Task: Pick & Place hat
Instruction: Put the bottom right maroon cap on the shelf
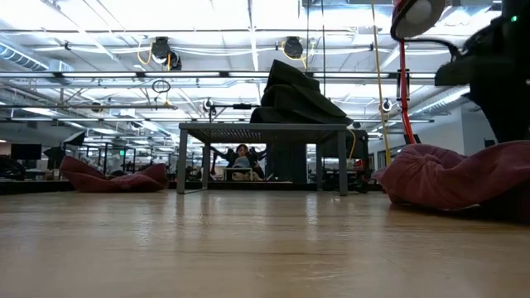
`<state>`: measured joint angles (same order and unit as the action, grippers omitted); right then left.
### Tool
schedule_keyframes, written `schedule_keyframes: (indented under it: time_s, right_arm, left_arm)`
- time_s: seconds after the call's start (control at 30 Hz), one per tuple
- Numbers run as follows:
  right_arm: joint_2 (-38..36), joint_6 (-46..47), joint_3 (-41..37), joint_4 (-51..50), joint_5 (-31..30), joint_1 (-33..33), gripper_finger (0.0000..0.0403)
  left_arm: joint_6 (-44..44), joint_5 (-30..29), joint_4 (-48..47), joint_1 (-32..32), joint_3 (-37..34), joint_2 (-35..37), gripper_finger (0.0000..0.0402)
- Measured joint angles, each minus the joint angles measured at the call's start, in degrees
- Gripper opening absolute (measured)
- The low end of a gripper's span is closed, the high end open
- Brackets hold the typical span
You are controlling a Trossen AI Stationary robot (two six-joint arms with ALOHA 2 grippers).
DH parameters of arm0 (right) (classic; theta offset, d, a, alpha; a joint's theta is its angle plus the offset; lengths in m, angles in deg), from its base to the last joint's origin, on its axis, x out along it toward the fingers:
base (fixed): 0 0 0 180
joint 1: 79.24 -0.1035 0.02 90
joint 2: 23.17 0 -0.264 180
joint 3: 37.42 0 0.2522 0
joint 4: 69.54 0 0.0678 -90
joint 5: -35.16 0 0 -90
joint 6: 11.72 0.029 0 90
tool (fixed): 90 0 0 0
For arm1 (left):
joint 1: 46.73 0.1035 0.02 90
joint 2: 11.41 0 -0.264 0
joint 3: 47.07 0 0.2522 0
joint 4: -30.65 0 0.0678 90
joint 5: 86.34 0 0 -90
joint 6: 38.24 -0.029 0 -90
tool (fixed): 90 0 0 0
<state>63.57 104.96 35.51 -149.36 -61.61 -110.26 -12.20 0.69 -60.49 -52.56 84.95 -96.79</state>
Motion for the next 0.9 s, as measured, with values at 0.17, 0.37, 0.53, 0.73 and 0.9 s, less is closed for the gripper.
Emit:
schedule_keyframes:
  time_s: [0.17,0.37,0.53,0.73,0.9]
  right_arm:
    - [0.0,-1.0,-2.7,2.2,2.4,0.2,0.0241]
    - [0.0,-3.3,-3.1,2.3,3.1,0.2,0.0154]
    - [0.0,-5.4,-3.1,2.3,3.9,0.2,0.0057]
    - [-0.1,-10.2,-3.1,1.9,4.0,0.1,0.0013]
    - [-2.5,-18.7,-1.6,-1.3,3.7,0.3,0.0006]
  left_arm:
    - [0.2,-0.1,-0.4,0.0,0.0,0.0,0.0324]
    - [1.0,-0.1,-2.0,0.0,0.0,0.0,0.0324]
    - [3.2,-0.1,-5.0,0.7,0.0,-0.1,0.0324]
    - [3.2,-0.1,-5.8,1.0,0.0,-0.1,0.0324]
    - [3.1,1.2,-5.8,1.0,0.0,-0.1,0.0324]
